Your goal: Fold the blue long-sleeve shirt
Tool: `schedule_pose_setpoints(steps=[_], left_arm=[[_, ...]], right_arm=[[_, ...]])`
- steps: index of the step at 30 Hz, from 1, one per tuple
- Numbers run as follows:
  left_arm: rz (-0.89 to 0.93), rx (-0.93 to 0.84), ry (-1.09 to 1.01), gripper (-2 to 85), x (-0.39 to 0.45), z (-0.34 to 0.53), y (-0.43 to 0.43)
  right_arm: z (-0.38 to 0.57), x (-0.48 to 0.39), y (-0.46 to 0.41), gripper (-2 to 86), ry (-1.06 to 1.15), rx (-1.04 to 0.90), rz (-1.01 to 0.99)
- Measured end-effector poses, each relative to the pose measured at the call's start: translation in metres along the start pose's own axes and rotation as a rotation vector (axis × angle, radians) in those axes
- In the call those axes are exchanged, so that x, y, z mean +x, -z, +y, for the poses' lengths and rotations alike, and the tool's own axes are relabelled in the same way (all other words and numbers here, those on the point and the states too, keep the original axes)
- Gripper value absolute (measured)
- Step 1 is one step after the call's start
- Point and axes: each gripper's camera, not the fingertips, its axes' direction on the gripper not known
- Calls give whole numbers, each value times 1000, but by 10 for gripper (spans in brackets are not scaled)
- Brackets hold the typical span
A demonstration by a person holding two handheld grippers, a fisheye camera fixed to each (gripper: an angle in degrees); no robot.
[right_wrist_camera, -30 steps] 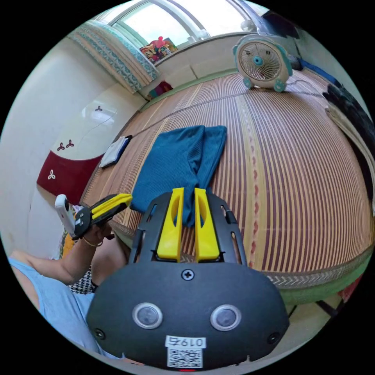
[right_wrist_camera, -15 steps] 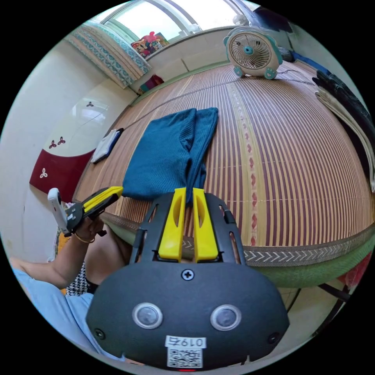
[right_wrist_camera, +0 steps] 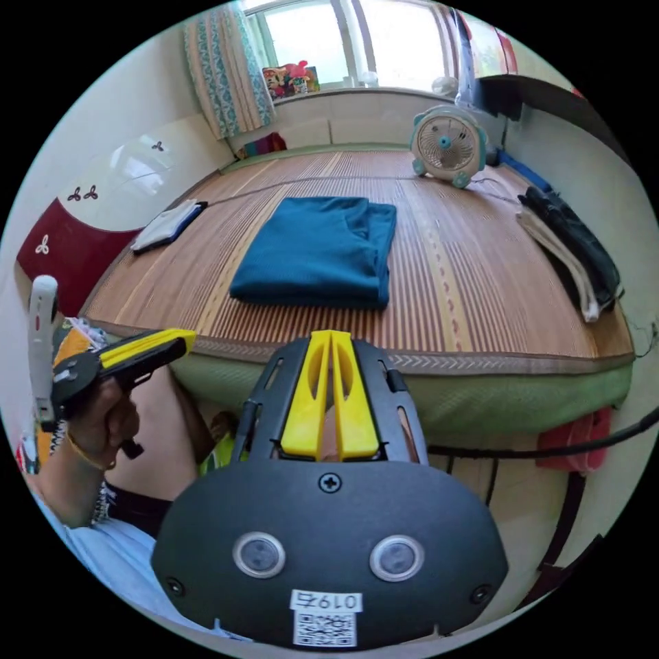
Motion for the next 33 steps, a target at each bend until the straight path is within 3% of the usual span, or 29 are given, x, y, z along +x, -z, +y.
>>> schedule_pose_setpoints(steps=[2, 7, 13, 15, 33], left_arm=[[18, -25, 0, 13, 6, 8, 5], [-21, 42, 7, 10, 11, 13, 29], [-44, 88, 6, 9, 15, 20, 44], [-40, 106, -15, 8, 17, 26, 48], [-54, 122, -77, 9, 4, 6, 62]], right_arm=[[16, -10, 12, -8, 6, 75, 68], [46, -17, 8, -7, 22, 37, 128], [81, -3, 2, -9, -74, 53, 24], [91, 4, 0, -10, -41, 56, -104], [152, 11, 16, 2, 81, 200, -167]])
